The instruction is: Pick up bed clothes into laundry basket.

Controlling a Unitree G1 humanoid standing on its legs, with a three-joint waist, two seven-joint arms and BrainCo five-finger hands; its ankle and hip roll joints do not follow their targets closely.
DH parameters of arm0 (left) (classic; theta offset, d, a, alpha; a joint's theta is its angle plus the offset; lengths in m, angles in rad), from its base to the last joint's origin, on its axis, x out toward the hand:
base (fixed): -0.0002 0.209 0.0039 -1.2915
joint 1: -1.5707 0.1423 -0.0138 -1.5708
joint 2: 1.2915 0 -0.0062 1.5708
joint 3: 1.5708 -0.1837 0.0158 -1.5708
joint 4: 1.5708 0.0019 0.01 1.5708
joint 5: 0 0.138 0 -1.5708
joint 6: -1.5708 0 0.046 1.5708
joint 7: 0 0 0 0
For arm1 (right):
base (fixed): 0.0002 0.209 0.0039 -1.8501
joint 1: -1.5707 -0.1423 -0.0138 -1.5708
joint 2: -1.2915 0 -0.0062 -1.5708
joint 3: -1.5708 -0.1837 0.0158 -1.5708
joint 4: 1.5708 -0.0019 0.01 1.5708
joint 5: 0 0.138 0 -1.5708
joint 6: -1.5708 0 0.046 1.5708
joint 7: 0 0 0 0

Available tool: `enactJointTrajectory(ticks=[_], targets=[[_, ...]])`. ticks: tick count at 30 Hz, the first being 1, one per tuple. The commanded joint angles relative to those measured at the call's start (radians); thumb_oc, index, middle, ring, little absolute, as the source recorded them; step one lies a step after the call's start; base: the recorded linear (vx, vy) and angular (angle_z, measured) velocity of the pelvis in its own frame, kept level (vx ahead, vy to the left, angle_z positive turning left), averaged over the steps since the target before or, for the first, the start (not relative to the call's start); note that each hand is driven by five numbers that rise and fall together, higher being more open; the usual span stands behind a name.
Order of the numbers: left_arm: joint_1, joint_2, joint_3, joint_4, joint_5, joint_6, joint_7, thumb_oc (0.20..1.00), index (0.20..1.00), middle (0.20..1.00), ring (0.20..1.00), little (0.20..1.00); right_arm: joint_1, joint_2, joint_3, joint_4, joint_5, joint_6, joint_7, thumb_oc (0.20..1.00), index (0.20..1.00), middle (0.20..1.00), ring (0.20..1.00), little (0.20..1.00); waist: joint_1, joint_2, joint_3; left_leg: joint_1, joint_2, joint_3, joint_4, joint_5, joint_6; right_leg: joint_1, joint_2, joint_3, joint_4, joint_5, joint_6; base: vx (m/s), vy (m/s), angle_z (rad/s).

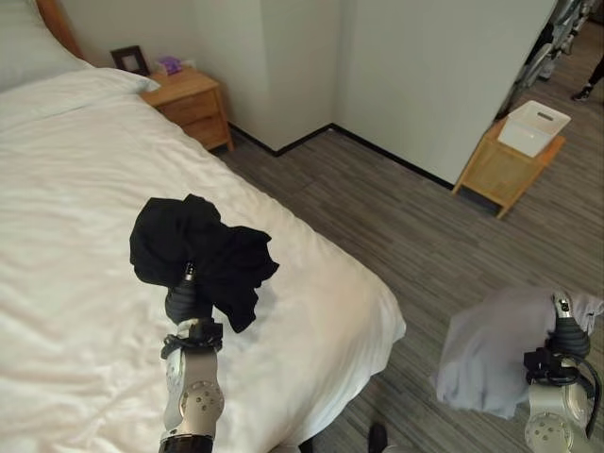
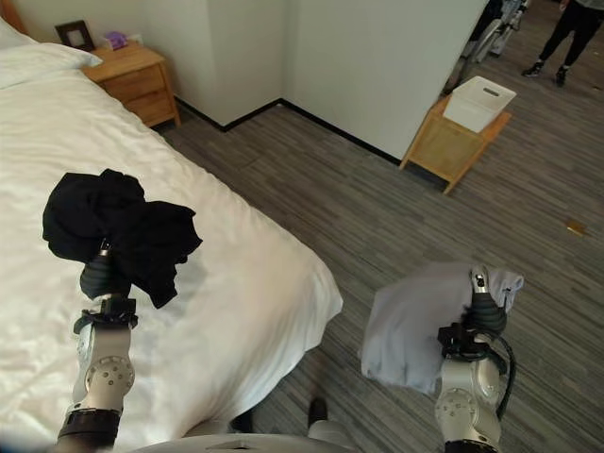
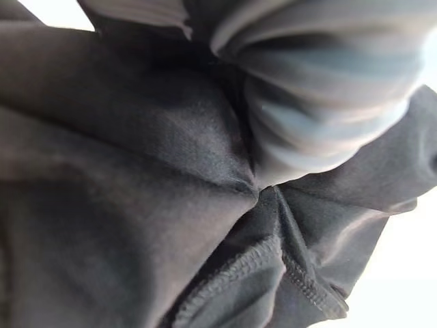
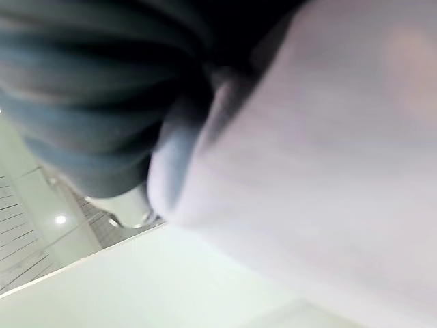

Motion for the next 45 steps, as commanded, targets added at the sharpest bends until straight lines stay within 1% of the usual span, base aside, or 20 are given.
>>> enactJointTrajectory(ticks=[1,5,6,8,11,14,17,19,20,21,23,25,26,28,30,33,37,39,42,45], targets=[[-0.022,0.044,0.027,-0.082,0.038,-0.040,-0.036,0.200,0.200,0.200,0.200,0.200,-0.116,-0.052,-0.032,-0.031,-0.052,-0.044,0.032,0.200,0.200,0.200,0.200,0.200,0.013,0.036,-0.017,0.031,0.049,0.009,0.041,-0.014,-0.038,-0.021,0.067,-0.048,0.091,-0.002,-0.009,-0.10,0.109,0.04],[-0.027,0.077,0.032,-0.062,0.060,-0.044,-0.021,0.200,0.200,0.200,0.200,0.200,-0.123,-0.030,-0.021,-0.063,-0.071,-0.038,0.031,0.200,0.200,0.200,0.200,0.200,0.002,0.054,0.031,0.045,0.072,0.026,0.033,-0.010,-0.022,-0.127,0.007,-0.062,0.318,-0.002,0.029,-0.13,0.069,-0.13],[-0.033,0.087,0.028,-0.062,0.064,-0.040,-0.016,0.200,0.200,0.200,0.200,0.200,-0.121,-0.023,-0.022,-0.069,-0.082,-0.037,0.026,0.200,0.200,0.200,0.200,0.200,0.002,0.065,0.031,0.053,0.092,0.035,0.019,-0.005,-0.024,-0.116,-0.059,-0.103,0.337,0.010,0.020,-0.05,-0.035,-0.15],[-0.034,0.094,0.026,-0.069,0.057,-0.032,-0.025,0.200,0.200,0.200,0.200,0.200,-0.115,-0.019,-0.030,-0.073,-0.091,-0.038,0.019,0.200,0.200,0.200,0.200,0.200,0.006,0.069,0.021,0.057,0.105,0.040,0.015,-0.006,-0.028,-0.097,-0.125,-0.131,0.333,0.051,0.019,0.01,-0.074,-0.08],[-0.040,0.107,0.016,-0.064,0.061,-0.031,-0.025,0.200,0.200,0.200,0.200,0.200,-0.114,-0.012,-0.023,-0.082,-0.095,-0.034,0.017,0.200,0.200,0.200,0.200,0.200,0.015,0.063,0.002,0.050,0.119,0.050,0.038,-0.018,-0.040,-0.060,-0.217,-0.147,0.296,0.135,0.044,0.04,-0.138,-0.12],[-0.043,0.120,0.020,-0.054,0.058,-0.038,-0.014,0.200,0.200,0.200,0.200,0.200,-0.113,-0.009,0.005,-0.107,-0.101,-0.024,0.017,0.200,0.200,0.200,0.200,0.200,0.031,0.043,-0.018,0.038,0.134,0.075,0.074,-0.027,-0.055,-0.025,-0.274,-0.169,0.243,0.208,0.076,0.00,-0.173,-0.16],[-0.040,0.126,0.023,-0.054,0.046,-0.038,-0.015,0.200,0.200,0.200,0.200,0.200,-0.117,-0.010,0.020,-0.114,-0.103,-0.018,0.013,0.200,0.200,0.200,0.200,0.200,0.045,0.032,-0.029,0.030,0.150,0.097,0.090,-0.027,-0.068,-0.003,-0.294,-0.198,0.211,0.236,0.095,-0.03,-0.213,-0.38],[-0.022,0.123,0.042,-0.055,0.030,-0.040,-0.011,0.200,0.200,0.200,0.200,0.200,-0.157,-0.019,0.069,-0.139,-0.094,-0.019,0.013,0.200,0.200,0.200,0.200,0.200,0.087,0.025,-0.049,0.034,0.203,0.172,0.099,-0.010,-0.108,0.047,-0.282,-0.282,0.152,0.185,0.114,-0.06,-0.392,-0.74],[-0.022,0.123,0.042,-0.056,0.030,-0.040,-0.011,0.200,0.200,0.200,0.200,0.200,-0.157,-0.019,0.070,-0.140,-0.094,-0.019,0.013,0.200,0.200,0.200,0.200,0.200,0.088,0.026,-0.048,0.036,0.204,0.173,0.099,-0.010,-0.109,0.049,-0.280,-0.281,0.150,0.186,0.113,-0.10,-0.427,-1.33],[-0.012,0.118,0.048,-0.060,0.013,-0.037,-0.016,0.200,0.200,0.200,0.200,0.200,-0.171,-0.030,0.098,-0.147,-0.106,-0.016,0.015,0.200,0.200,0.200,0.200,0.200,0.104,0.036,-0.048,0.023,0.250,0.198,0.119,0.015,-0.140,0.052,-0.256,-0.303,0.120,0.117,0.103,-0.09,-0.449,-1.20],[0.002,0.107,0.058,-0.063,0.006,-0.039,-0.024,0.200,0.200,0.200,0.200,0.200,-0.175,-0.046,0.113,-0.186,-0.121,-0.014,0.024,0.200,0.200,0.200,0.200,0.200,0.103,0.061,-0.045,0.021,0.321,0.194,0.125,0.067,-0.178,0.069,-0.185,-0.286,0.088,0.021,0.061,-0.06,-0.550,-0.58],[0.002,0.090,0.050,-0.059,0.006,-0.039,-0.019,0.200,0.200,0.200,0.200,0.200,-0.182,-0.058,0.126,-0.214,-0.109,-0.023,0.020,0.200,0.200,0.200,0.200,0.200,0.091,0.096,-0.035,0.020,0.380,0.181,0.122,0.170,-0.218,0.087,-0.110,-0.271,0.073,-0.024,0.025,-0.01,-0.497,-0.19],[0.001,0.074,0.032,-0.038,0.024,-0.032,-0.010,0.200,0.200,0.200,0.200,0.200,-0.176,-0.070,0.132,-0.239,-0.107,-0.030,0.018,0.200,0.200,0.200,0.200,0.200,0.067,0.121,-0.020,0.015,0.434,0.163,0.159,0.260,-0.245,0.120,-0.043,-0.262,0.046,-0.056,-0.011,0.02,-0.470,-0.29],[-0.004,0.066,0.021,-0.029,0.027,-0.024,-0.008,0.200,0.200,0.200,0.200,0.200,-0.166,-0.079,0.134,-0.263,-0.118,-0.025,0.012,0.200,0.200,0.200,0.200,0.200,0.052,0.125,-0.010,0.001,0.439,0.164,0.196,0.264,-0.238,0.135,-0.031,-0.258,0.035,-0.068,-0.026,0.01,-0.257,-0.16],[-0.025,0.046,-0.021,-0.032,0.039,-0.022,0.000,0.200,0.200,0.200,0.200,0.200,-0.164,-0.111,0.154,-0.315,-0.160,-0.022,0.013,0.200,0.200,0.200,0.200,0.200,0.048,0.126,0.022,-0.063,0.279,-0.006,0.224,0.225,-0.212,0.124,-0.039,-0.205,0.019,-0.062,-0.025,-0.01,-0.182,-0.14],[-0.050,0.036,-0.077,-0.025,0.057,-0.011,-0.012,0.200,0.200,0.200,0.200,0.200,-0.173,-0.118,0.195,-0.332,-0.206,-0.012,0.020,0.200,0.200,0.200,0.200,0.200,0.032,0.118,0.032,-0.097,0.155,-0.034,0.138,0.153,-0.168,0.089,-0.001,-0.122,0.006,-0.047,-0.029,0.04,-0.177,-0.41],[-0.100,0.016,-0.116,-0.027,0.060,-0.011,-0.018,0.200,0.200,0.200,0.200,0.200,-0.160,-0.110,0.216,-0.336,-0.231,-0.006,0.030,0.200,0.200,0.200,0.200,0.200,0.022,0.117,0.038,-0.114,0.134,0.029,0.090,0.169,-0.155,0.082,0.045,-0.071,-0.003,-0.037,-0.035,0.03,-0.080,-1.20],[-0.161,0.005,-0.179,-0.020,0.047,-0.004,-0.019,0.200,0.200,0.200,0.200,0.200,-0.113,-0.095,0.233,-0.353,-0.249,0.010,0.044,0.200,0.200,0.200,0.200,0.200,-0.018,0.120,0.030,-0.056,0.139,0.064,0.060,0.150,-0.136,0.078,0.068,-0.034,-0.006,-0.035,-0.037,0.03,0.016,-1.30],[-0.190,0.002,-0.216,-0.024,0.042,0.005,-0.022,0.200,0.200,0.200,0.200,0.200,-0.083,-0.087,0.221,-0.341,-0.262,0.022,0.048,0.200,0.200,0.200,0.200,0.200,-0.040,0.114,0.006,-0.002,0.140,0.094,0.015,0.134,-0.120,0.075,0.070,-0.024,-0.006,-0.034,-0.026,0.04,0.052,-0.61],[-0.161,0.011,-0.183,-0.024,0.050,0.002,-0.024,0.200,0.200,0.200,0.200,0.200,-0.087,-0.089,0.207,-0.335,-0.294,0.025,0.048,0.200,0.200,0.200,0.200,0.200,-0.032,0.097,-0.012,0.011,0.131,0.105,0.036,0.097,-0.109,0.077,0.060,-0.013,-0.006,-0.031,-0.018,0.06,0.032,-0.20]])
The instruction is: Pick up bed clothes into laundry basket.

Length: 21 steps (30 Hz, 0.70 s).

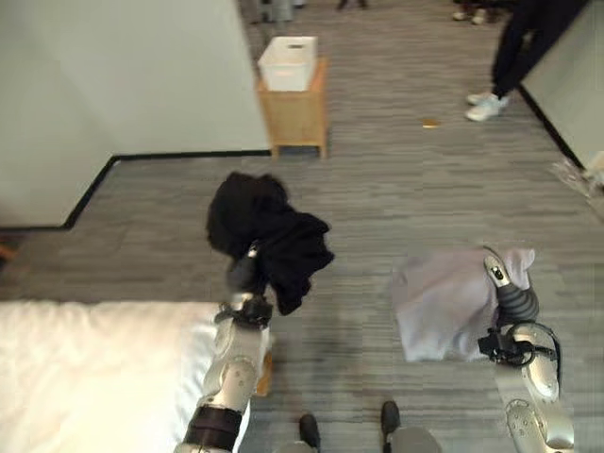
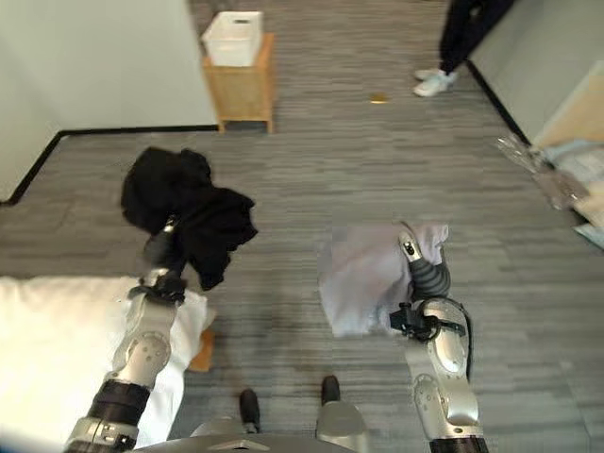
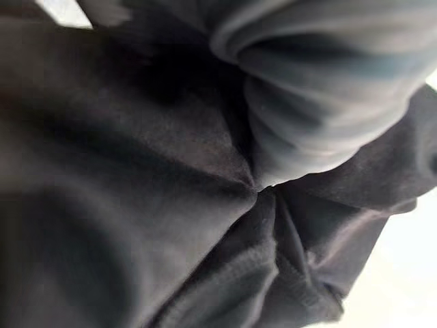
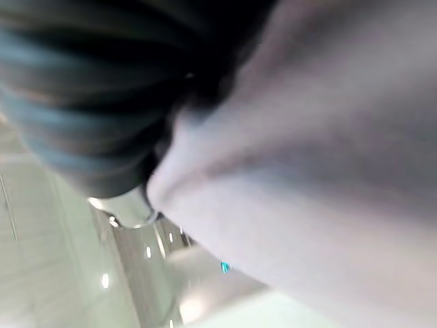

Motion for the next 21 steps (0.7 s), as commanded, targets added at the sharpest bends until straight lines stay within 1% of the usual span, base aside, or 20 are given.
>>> enactJointTrajectory(ticks=[1,4,5,6,7,8,9,10,11,12,13,14,15,16,18,19,20,21], targets=[[0.029,0.049,0.094,-0.047,0.009,-0.061,-0.023,0.200,0.200,0.200,0.200,0.200,-0.095,-0.027,-0.031,-0.040,-0.060,-0.053,0.039,0.200,0.200,0.200,0.200,0.200,0.056,-0.029,-0.091,-0.078,0.008,0.037,0.128,0.031,-0.024,0.067,-0.009,-0.006,0.010,-0.074,0.013,0.08,0.043,-0.22],[0.081,0.064,0.138,-0.054,0.029,-0.063,-0.018,0.200,0.200,0.200,0.200,0.200,-0.101,-0.018,-0.039,-0.023,-0.046,-0.049,0.047,0.200,0.200,0.200,0.200,0.200,0.075,-0.036,-0.101,-0.065,-0.002,0.047,0.142,0.008,-0.012,0.087,-0.021,-0.008,0.012,-0.076,0.014,0.10,0.060,-0.02],[0.111,0.074,0.158,-0.057,0.044,-0.061,-0.019,0.200,0.200,0.200,0.200,0.200,-0.102,-0.014,-0.044,-0.015,-0.044,-0.046,0.051,0.200,0.200,0.200,0.200,0.200,0.086,-0.034,-0.106,-0.063,-0.013,0.043,0.148,-0.003,-0.005,0.094,-0.031,-0.015,0.022,-0.083,0.016,0.12,0.137,0.06],[0.124,0.087,0.176,-0.056,0.063,-0.062,-0.013,0.200,0.200,0.200,0.200,0.200,-0.108,-0.011,-0.048,-0.005,-0.049,-0.045,0.045,0.200,0.200,0.200,0.200,0.200,0.095,-0.027,-0.106,-0.061,-0.029,0.032,0.149,-0.018,0.012,0.081,-0.045,-0.023,0.083,-0.105,0.022,0.10,0.181,0.14],[0.125,0.092,0.178,-0.056,0.069,-0.060,-0.006,0.200,0.200,0.200,0.200,0.200,-0.115,-0.012,-0.043,-0.003,-0.056,-0.046,0.039,0.200,0.200,0.200,0.200,0.200,0.099,-0.017,-0.101,-0.057,-0.043,0.023,0.145,-0.029,0.029,0.042,-0.059,-0.025,0.176,-0.133,0.027,0.04,0.193,0.14],[0.125,0.096,0.186,-0.055,0.068,-0.060,-0.005,0.200,0.200,0.200,0.200,0.200,-0.126,-0.012,-0.038,-0.005,-0.063,-0.044,0.037,0.200,0.200,0.200,0.200,0.200,0.102,-0.008,-0.091,-0.045,-0.052,0.021,0.142,-0.045,0.045,-0.008,-0.071,-0.022,0.270,-0.135,0.037,0.03,0.184,0.17],[0.128,0.100,0.191,-0.045,0.073,-0.060,-0.003,0.200,0.200,0.200,0.200,0.200,-0.128,-0.012,-0.032,-0.008,-0.070,-0.044,0.043,0.200,0.200,0.200,0.200,0.200,0.099,-0.004,-0.075,-0.027,-0.068,0.015,0.143,-0.059,0.061,-0.055,-0.091,-0.013,0.376,-0.104,0.058,0.07,0.186,0.33],[0.126,0.107,0.190,-0.028,0.077,-0.064,0.008,0.200,0.200,0.200,0.200,0.200,-0.126,-0.015,-0.020,-0.016,-0.083,-0.036,0.044,0.200,0.200,0.200,0.200,0.200,0.084,0.005,-0.048,0.000,-0.080,-0.005,0.136,-0.067,0.075,-0.149,-0.096,0.016,0.508,-0.009,0.075,0.12,0.153,0.32],[0.119,0.111,0.190,-0.019,0.089,-0.072,0.023,0.200,0.200,0.200,0.200,0.200,-0.127,-0.014,-0.007,-0.014,-0.079,-0.035,0.043,0.200,0.200,0.200,0.200,0.200,0.073,0.012,-0.035,0.019,-0.080,-0.008,0.123,-0.071,0.076,-0.202,-0.093,0.021,0.523,0.001,0.071,0.14,0.100,0.29],[0.113,0.113,0.191,-0.023,0.089,-0.074,0.027,0.200,0.200,0.200,0.200,0.200,-0.128,-0.017,-0.006,-0.018,-0.077,-0.032,0.043,0.200,0.200,0.200,0.200,0.200,0.064,0.018,-0.028,0.034,-0.083,-0.008,0.111,-0.077,0.075,-0.239,-0.089,0.017,0.513,-0.005,0.066,0.16,0.035,0.14],[0.106,0.116,0.191,-0.024,0.088,-0.077,0.027,0.200,0.200,0.200,0.200,0.200,-0.129,-0.021,-0.008,-0.020,-0.070,-0.032,0.046,0.200,0.200,0.200,0.200,0.200,0.056,0.020,-0.020,0.047,-0.088,-0.007,0.104,-0.087,0.070,-0.279,-0.095,0.002,0.473,-0.004,0.061,0.20,0.000,0.05],[0.097,0.117,0.188,-0.022,0.083,-0.076,0.023,0.200,0.200,0.200,0.200,0.200,-0.132,-0.024,-0.011,-0.019,-0.059,-0.031,0.047,0.200,0.200,0.200,0.200,0.200,0.048,0.021,-0.017,0.060,-0.093,-0.008,0.097,-0.102,0.066,-0.295,-0.105,-0.016,0.424,-0.006,0.059,0.15,-0.010,-0.05],[0.096,0.117,0.188,-0.022,0.082,-0.076,0.022,0.200,0.200,0.200,0.200,0.200,-0.133,-0.024,-0.011,-0.019,-0.059,-0.031,0.047,0.200,0.200,0.200,0.200,0.200,0.045,0.024,-0.015,0.062,-0.091,-0.011,0.097,-0.103,0.065,-0.290,-0.104,-0.021,0.419,-0.005,0.059,0.30,-0.066,0.11],[0.071,0.117,0.179,-0.013,0.085,-0.080,0.020,0.200,0.200,0.200,0.200,0.200,-0.141,-0.027,-0.013,-0.007,-0.041,-0.036,0.039,0.200,0.200,0.200,0.200,0.200,0.031,0.015,-0.015,0.088,-0.108,-0.012,0.091,-0.137,0.054,-0.298,-0.111,-0.044,0.281,0.010,0.062,0.35,-0.096,0.32],[0.039,0.110,0.173,0.020,0.094,-0.085,0.033,0.200,0.200,0.200,0.200,0.200,-0.159,-0.022,0.009,-0.006,-0.045,-0.041,0.028,0.200,0.200,0.200,0.200,0.200,0.007,0.019,-0.008,0.124,-0.106,-0.024,0.092,-0.169,0.034,-0.319,-0.119,-0.044,0.153,0.052,0.081,0.43,-0.141,0.31],[0.032,0.106,0.174,0.031,0.094,-0.092,0.039,0.200,0.200,0.200,0.200,0.200,-0.164,-0.021,0.015,-0.013,-0.053,-0.040,0.027,0.200,0.200,0.200,0.200,0.200,-0.003,0.023,-0.007,0.141,-0.100,-0.028,0.098,-0.185,0.022,-0.313,-0.128,-0.055,0.110,0.074,0.093,0.51,-0.213,0.27],[0.028,0.100,0.179,0.033,0.096,-0.099,0.050,0.200,0.200,0.200,0.200,0.200,-0.163,-0.030,0.022,-0.042,-0.066,-0.035,0.033,0.200,0.200,0.200,0.200,0.200,-0.005,0.022,-0.017,0.156,-0.099,-0.027,0.126,-0.217,0.011,-0.289,-0.148,-0.083,0.119,0.089,0.093,0.63,-0.269,0.48],[0.028,0.089,0.176,0.026,0.098,-0.104,0.046,0.200,0.200,0.200,0.200,0.200,-0.188,-0.053,0.024,-0.033,-0.073,-0.040,0.025,0.200,0.200,0.200,0.200,0.200,-0.011,0.037,-0.021,0.148,-0.076,-0.018,0.223,-0.199,-0.017,-0.268,-0.147,-0.123,0.147,0.093,0.075,0.65,-0.299,0.30]])
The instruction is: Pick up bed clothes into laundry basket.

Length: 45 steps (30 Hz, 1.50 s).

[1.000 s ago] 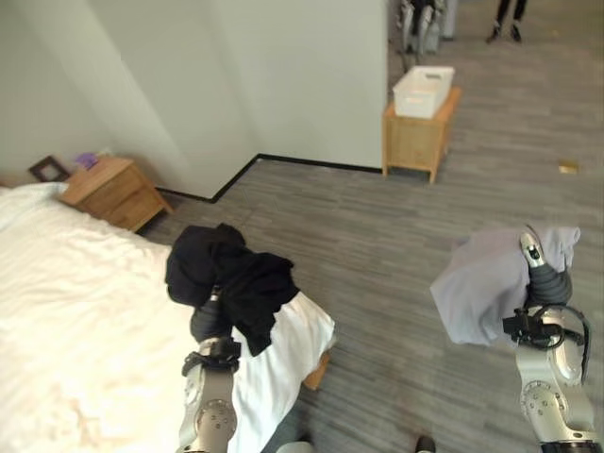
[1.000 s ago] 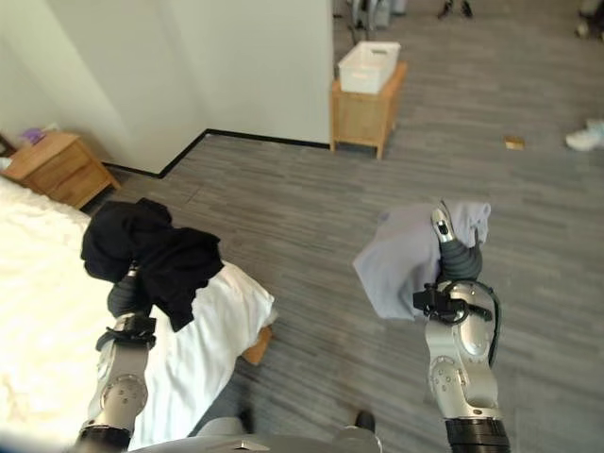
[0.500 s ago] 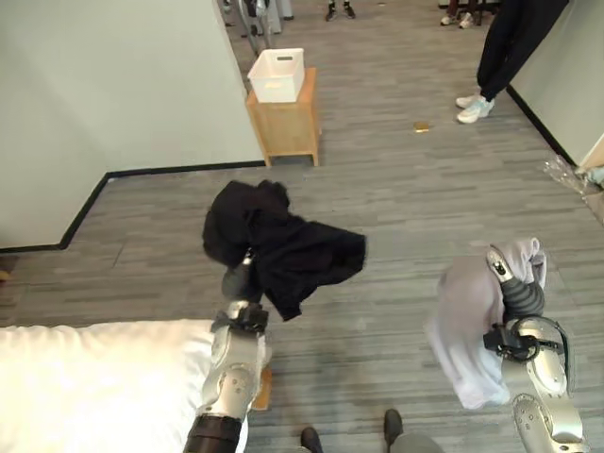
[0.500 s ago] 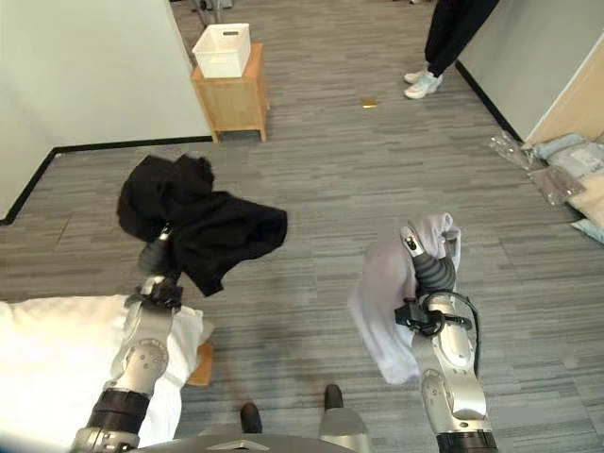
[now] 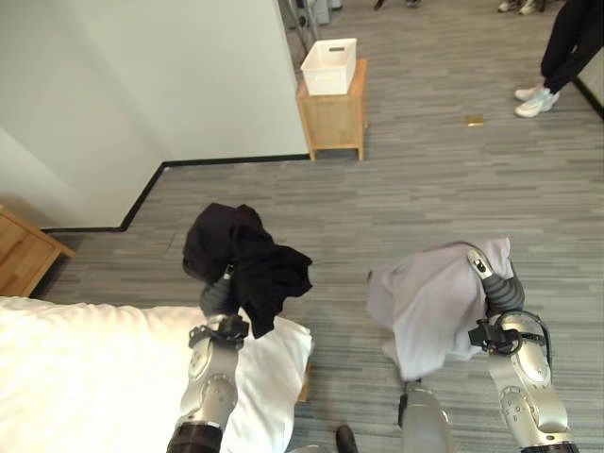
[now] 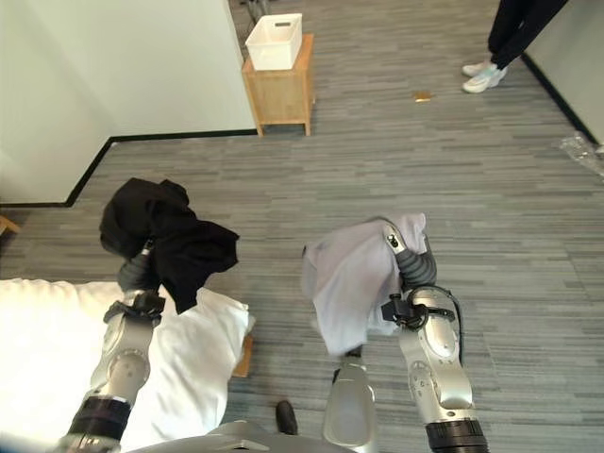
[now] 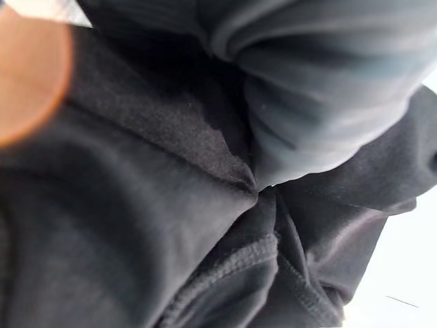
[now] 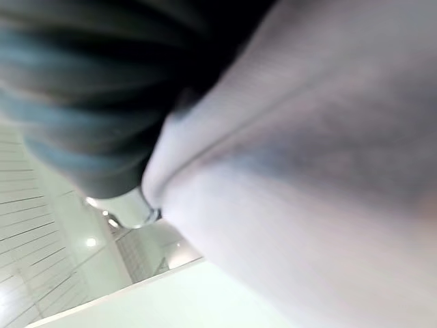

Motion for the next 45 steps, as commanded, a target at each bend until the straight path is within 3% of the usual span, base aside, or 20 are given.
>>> enactJointTrajectory(ticks=[1,4,7,10,15,18,21,22,23,25,27,29,32,35,36,37,38,40,42,45], targets=[[-0.072,0.029,0.050,-0.099,0.025,-0.084,-0.016,0.200,0.200,0.200,0.200,0.200,-0.107,-0.051,-0.009,-0.069,0.000,-0.079,-0.006,0.200,0.200,0.200,0.200,0.200,-0.022,0.015,-0.019,0.061,0.111,0.033,0.261,0.007,-0.126,0.071,0.039,-0.063,0.029,0.101,0.010,0.53,-0.293,0.07],[-0.060,0.021,0.046,-0.100,-0.010,-0.085,-0.029,0.200,0.200,0.200,0.200,0.200,-0.122,-0.065,-0.008,-0.059,0.064,-0.103,-0.002,0.200,0.200,0.200,0.200,0.200,-0.014,0.004,-0.012,-0.057,0.206,0.060,0.604,0.236,-0.210,0.171,0.096,-0.092,0.009,0.029,-0.072,0.41,-0.324,0.15],[-0.057,0.018,0.044,-0.105,-0.026,-0.083,-0.023,0.200,0.200,0.200,0.200,0.200,-0.105,-0.085,-0.022,-0.051,0.054,-0.094,-0.014,0.200,0.200,0.200,0.200,0.200,0.025,-0.031,0.008,-0.172,0.253,0.080,0.731,0.283,-0.219,0.278,0.129,-0.085,-0.026,-0.035,-0.116,0.41,-0.296,-0.28],[-0.057,0.003,0.022,-0.101,-0.041,-0.072,-0.022,0.200,0.200,0.200,0.200,0.200,-0.100,-0.085,-0.022,-0.040,0.064,-0.099,-0.022,0.200,0.200,0.200,0.200,0.200,0.073,-0.044,0.012,-0.287,0.315,0.066,0.553,0.277,-0.200,0.372,0.145,-0.074,-0.056,-0.075,-0.106,0.50,-0.091,-0.21],[-0.055,0.006,0.020,-0.101,-0.016,-0.083,-0.018,0.200,0.200,0.200,0.200,0.200,-0.086,-0.100,-0.010,-0.004,0.044,-0.101,-0.003,0.200,0.200,0.200,0.200,0.200,0.128,-0.006,-0.027,-0.294,0.259,-0.065,-0.002,0.364,-0.197,0.470,0.189,-0.044,-0.062,-0.155,-0.081,0.55,0.079,-0.39],[-0.048,0.014,0.051,-0.112,-0.007,-0.091,-0.010,0.200,0.200,0.200,0.200,0.200,-0.092,-0.104,-0.015,0.013,0.040,-0.098,0.000,0.200,0.200,0.200,0.200,0.200,0.139,-0.009,-0.043,-0.320,0.278,0.011,-0.060,0.389,-0.205,0.539,0.194,-0.040,-0.052,-0.195,-0.075,0.53,0.029,-0.36],[-0.032,0.026,0.066,-0.120,-0.005,-0.092,-0.008,0.200,0.200,0.200,0.200,0.200,-0.088,-0.091,-0.003,0.010,0.035,-0.083,0.011,0.200,0.200,0.200,0.200,0.200,0.149,-0.009,-0.071,-0.291,0.272,0.059,-0.050,0.388,-0.183,0.573,0.181,-0.032,-0.041,-0.223,-0.065,0.51,0.096,-0.36],[-0.020,0.032,0.076,-0.129,0.008,-0.089,0.001,0.200,0.200,0.200,0.200,0.200,-0.087,-0.071,0.012,0.015,0.025,-0.072,0.020,0.200,0.200,0.200,0.200,0.200,0.180,-0.033,-0.099,-0.284,0.209,0.048,-0.003,0.342,-0.134,0.586,0.116,-0.037,0.056,-0.208,-0.027,0.41,0.100,-0.22],[-0.019,0.032,0.076,-0.129,0.009,-0.088,0.001,0.200,0.200,0.200,0.200,0.200,-0.087,-0.071,0.012,0.015,0.024,-0.072,0.020,0.200,0.200,0.200,0.200,0.200,0.182,-0.032,-0.102,-0.288,0.211,0.049,-0.002,0.342,-0.133,0.582,0.117,-0.035,0.055,-0.206,-0.027,0.71,0.246,-0.09],[-0.005,0.038,0.076,-0.158,0.023,-0.080,0.010,0.200,0.200,0.200,0.200,0.200,-0.096,-0.052,0.033,0.026,0.006,-0.062,0.035,0.200,0.200,0.200,0.200,0.200,0.198,-0.055,-0.108,-0.236,0.117,0.075,0.019,0.257,-0.040,0.446,0.009,-0.001,0.427,0.067,0.029,0.54,0.327,-0.02],[0.000,0.053,0.065,-0.142,0.036,-0.076,0.014,0.200,0.200,0.200,0.200,0.200,-0.104,-0.047,0.046,0.031,-0.004,-0.052,0.027,0.200,0.200,0.200,0.200,0.200,0.165,-0.013,-0.078,-0.149,0.097,0.053,0.001,0.208,0.002,0.283,0.020,0.042,0.667,0.145,0.033,0.48,0.334,0.20],[-0.004,0.056,0.064,-0.140,0.039,-0.074,0.016,0.200,0.200,0.200,0.200,0.200,-0.105,-0.042,0.051,0.029,0.000,-0.047,0.029,0.200,0.200,0.200,0.200,0.200,0.158,-0.004,-0.069,-0.119,0.093,0.056,-0.006,0.191,0.008,0.233,0.005,0.028,0.696,0.110,0.031,0.36,0.164,1.04],[-0.025,0.055,0.044,-0.135,0.027,-0.063,-0.002,0.200,0.200,0.200,0.200,0.200,-0.071,-0.056,0.025,0.013,0.003,-0.035,0.052,0.200,0.200,0.200,0.200,0.200,0.095,0.003,-0.038,-0.027,0.078,0.018,-0.011,0.143,-0.010,0.105,0.012,-0.021,0.557,0.001,-0.006,0.46,-0.006,0.79],[-0.031,0.052,0.029,-0.121,0.033,-0.060,-0.009,0.200,0.200,0.200,0.200,0.200,-0.060,-0.056,0.006,0.017,0.011,-0.035,0.042,0.200,0.200,0.200,0.200,0.200,0.073,0.000,-0.038,0.005,0.073,-0.004,-0.012,0.105,-0.025,0.101,0.038,-0.021,0.387,-0.005,-0.009,0.39,-0.125,1.06],[-0.034,0.041,0.024,-0.106,0.028,-0.060,-0.016,0.200,0.200,0.200,0.200,0.200,-0.053,-0.058,-0.005,0.018,0.014,-0.035,0.041,0.200,0.200,0.200,0.200,0.200,0.054,-0.021,-0.044,0.043,0.053,-0.031,-0.004,0.056,-0.044,0.092,0.065,0.019,0.146,-0.001,0.003,0.48,-0.190,0.86],[-0.033,0.041,0.024,-0.106,0.027,-0.060,-0.016,0.200,0.200,0.200,0.200,0.200,-0.053,-0.058,-0.005,0.018,0.014,-0.035,0.041,0.200,0.200,0.200,0.200,0.200,0.053,-0.018,-0.042,0.047,0.057,-0.032,-0.003,0.054,-0.045,0.102,0.069,0.015,0.134,0.004,0.003,0.67,-0.247,1.36],[-0.037,0.032,0.026,-0.084,0.030,-0.061,-0.026,0.200,0.200,0.200,0.200,0.200,-0.055,-0.062,-0.009,0.011,0.002,-0.040,0.047,0.200,0.200,0.200,0.200,0.200,0.042,-0.030,-0.046,0.084,0.053,-0.055,0.003,0.023,-0.061,0.089,0.073,0.054,-0.032,0.070,0.032,0.53,-0.175,1.61],[-0.028,0.031,0.033,-0.080,0.057,-0.061,-0.026,0.200,0.200,0.200,0.200,0.200,-0.069,-0.068,-0.007,0.007,-0.010,-0.041,0.046,0.200,0.200,0.200,0.200,0.200,0.049,-0.038,-0.055,0.131,0.057,-0.057,0.022,0.001,-0.082,0.073,0.040,-0.024,-0.075,0.133,0.060,0.55,-0.216,1.10],[-0.026,0.023,0.035,-0.083,0.061,-0.057,-0.028,0.200,0.200,0.200,0.200,0.200,-0.077,-0.073,-0.005,0.004,-0.002,-0.041,0.050,0.200,0.200,0.200,0.200,0.200,0.051,-0.039,-0.063,0.134,0.072,-0.065,0.112,-0.011,-0.101,0.113,0.044,-0.058,-0.048,0.121,0.040,0.43,-0.265,-0.29],[-0.036,0.017,0.019,-0.100,0.047,-0.064,-0.037,0.200,0.200,0.200,0.200,0.200,-0.115,-0.095,0.001,0.008,0.025,-0.055,0.051,0.200,0.200,0.200,0.200,0.200,0.056,-0.052,-0.064,-0.030,0.138,-0.050,0.543,0.190,-0.211,0.201,0.075,-0.090,-0.051,0.088,-0.025,0.38,-0.352,-0.34]])
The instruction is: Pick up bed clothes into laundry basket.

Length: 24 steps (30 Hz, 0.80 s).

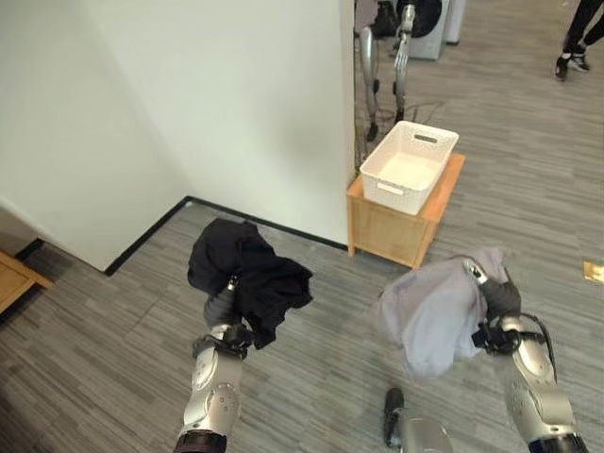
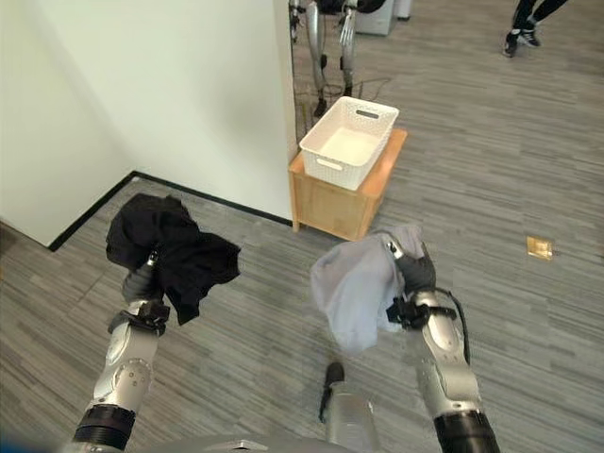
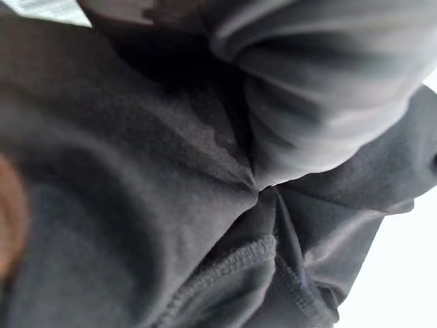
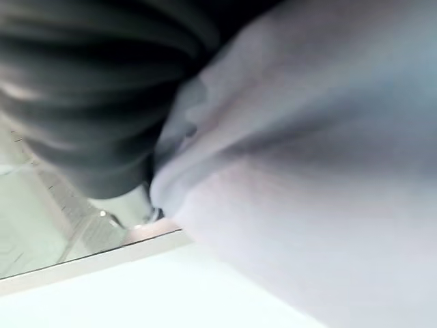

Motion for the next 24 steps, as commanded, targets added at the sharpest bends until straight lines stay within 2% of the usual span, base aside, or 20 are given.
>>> enactJointTrajectory(ticks=[1,2,3,5,6,7,8,10,12,14,15,19,21,22,24], targets=[[-0.090,0.064,0.013,-0.111,0.017,-0.069,-0.050,0.200,0.200,0.200,0.200,0.200,-0.017,-0.032,0.006,-0.124,0.027,-0.099,0.010,0.200,0.200,0.200,0.200,0.200,-0.027,-0.056,0.003,-0.219,0.037,-0.011,0.270,0.246,-0.077,0.227,-0.065,0.022,-0.404,0.199,0.173,0.28,-0.340,-0.18],[-0.096,0.062,0.012,-0.114,0.010,-0.068,-0.045,0.200,0.200,0.200,0.200,0.200,-0.023,-0.038,0.004,-0.124,0.027,-0.104,0.000,0.200,0.200,0.200,0.200,0.200,-0.025,-0.075,0.010,-0.250,0.076,0.034,0.299,0.275,-0.076,0.258,-0.065,0.009,-0.418,0.174,0.156,0.38,-0.387,-0.04],[-0.106,0.072,0.003,-0.111,0.011,-0.058,-0.043,0.200,0.200,0.200,0.200,0.200,-0.037,-0.049,0.004,-0.124,0.025,-0.099,-0.023,0.200,0.200,0.200,0.200,0.200,-0.012,-0.078,0.020,-0.302,0.170,0.127,0.250,0.301,-0.072,0.322,-0.047,-0.014,-0.449,0.146,0.141,0.30,-0.283,0.04],[-0.104,0.071,0.002,-0.107,0.007,-0.053,-0.049,0.200,0.200,0.200,0.200,0.200,-0.042,-0.048,0.001,-0.125,0.031,-0.102,-0.021,0.200,0.200,0.200,0.200,0.200,0.006,-0.073,0.024,-0.325,0.179,0.147,0.204,0.275,-0.067,0.353,-0.035,-0.017,-0.464,0.136,0.144,0.28,-0.138,-0.29],[-0.097,0.068,0.001,-0.103,0.005,-0.049,-0.050,0.200,0.200,0.200,0.200,0.200,-0.042,-0.043,0.000,-0.129,0.032,-0.107,-0.018,0.200,0.200,0.200,0.200,0.200,0.013,-0.074,0.013,-0.336,0.173,0.161,0.129,0.268,-0.051,0.359,-0.034,-0.018,-0.470,0.134,0.153,0.44,-0.069,-0.52],[-0.088,0.063,-0.003,-0.089,0.010,-0.046,-0.050,0.200,0.200,0.200,0.200,0.200,-0.029,-0.047,-0.001,-0.127,0.014,-0.106,-0.022,0.200,0.200,0.200,0.200,0.200,0.016,-0.060,-0.001,-0.343,0.168,0.162,-0.002,0.263,-0.040,0.375,-0.019,-0.011,-0.473,0.112,0.160,0.46,-0.015,-0.47],[-0.088,0.062,-0.003,-0.088,0.011,-0.046,-0.049,0.200,0.200,0.200,0.200,0.200,-0.020,-0.052,-0.001,-0.129,0.005,-0.104,-0.017,0.200,0.200,0.200,0.200,0.200,0.020,-0.057,-0.010,-0.355,0.144,0.135,-0.089,0.267,-0.028,0.385,-0.017,0.000,-0.474,0.100,0.161,0.41,0.013,-0.27],[-0.083,0.061,-0.005,-0.088,0.013,-0.045,-0.050,0.200,0.200,0.200,0.200,0.200,-0.010,-0.058,-0.005,-0.125,-0.007,-0.100,-0.013,0.200,0.200,0.200,0.200,0.200,0.023,-0.051,-0.011,-0.348,0.120,0.087,-0.198,0.261,-0.021,0.406,-0.006,0.020,-0.474,0.079,0.161,0.30,0.017,-0.30],[-0.075,0.057,-0.008,-0.090,0.018,-0.041,-0.058,0.200,0.200,0.200,0.200,0.200,-0.002,-0.060,-0.009,-0.114,-0.010,-0.095,-0.005,0.200,0.200,0.200,0.200,0.200,0.031,-0.044,-0.017,-0.359,0.097,0.044,-0.279,0.281,-0.020,0.429,0.004,0.037,-0.472,0.061,0.160,0.30,0.008,-0.31],[-0.072,0.057,-0.006,-0.090,0.020,-0.040,-0.060,0.200,0.200,0.200,0.200,0.200,0.000,-0.059,-0.009,-0.113,-0.010,-0.095,-0.003,0.200,0.200,0.200,0.200,0.200,0.032,-0.044,-0.015,-0.360,0.092,0.045,-0.295,0.295,-0.023,0.442,0.008,0.042,-0.474,0.056,0.158,0.22,-0.005,-0.10],[-0.064,0.058,-0.001,-0.094,0.026,-0.036,-0.068,0.200,0.200,0.200,0.200,0.200,0.000,-0.056,-0.006,-0.113,-0.016,-0.090,0.006,0.200,0.200,0.200,0.200,0.200,0.041,-0.045,-0.014,-0.370,0.076,0.039,-0.290,0.304,-0.023,0.456,0.019,0.057,-0.474,0.046,0.153,0.22,0.002,0.04],[-0.054,0.066,0.007,-0.100,0.037,-0.031,-0.062,0.200,0.200,0.200,0.200,0.200,-0.016,-0.032,0.004,-0.124,-0.027,-0.091,0.005,0.200,0.200,0.200,0.200,0.200,0.047,-0.043,-0.037,-0.328,0.043,0.038,-0.310,0.248,0.021,0.471,0.009,0.082,-0.452,0.013,0.166,0.26,0.076,-0.25],[-0.059,0.076,0.009,-0.108,0.040,-0.030,-0.052,0.200,0.200,0.200,0.200,0.200,-0.028,-0.021,0.012,-0.122,-0.030,-0.091,0.003,0.200,0.200,0.200,0.200,0.200,0.049,-0.041,-0.047,-0.304,0.030,0.054,-0.318,0.223,0.046,0.462,-0.007,0.094,-0.386,-0.005,0.170,0.20,0.132,-0.30],[-0.064,0.082,0.010,-0.119,0.041,-0.030,-0.045,0.200,0.200,0.200,0.200,0.200,-0.035,-0.017,0.016,-0.124,-0.038,-0.091,-0.001,0.200,0.200,0.200,0.200,0.200,0.053,-0.037,-0.048,-0.291,0.023,0.065,-0.323,0.208,0.064,0.432,-0.020,0.099,-0.304,-0.023,0.180,0.17,0.151,-0.33],[-0.072,0.089,0.005,-0.123,0.043,-0.029,-0.045,0.200,0.200,0.200,0.200,0.200,-0.046,-0.012,0.028,-0.128,-0.051,-0.082,-0.001,0.200,0.200,0.200,0.200,0.200,0.049,-0.027,-0.043,-0.261,0.014,0.074,-0.337,0.186,0.089,0.358,-0.040,0.109,-0.168,-0.003,0.206,0.13,0.156,-0.26]])
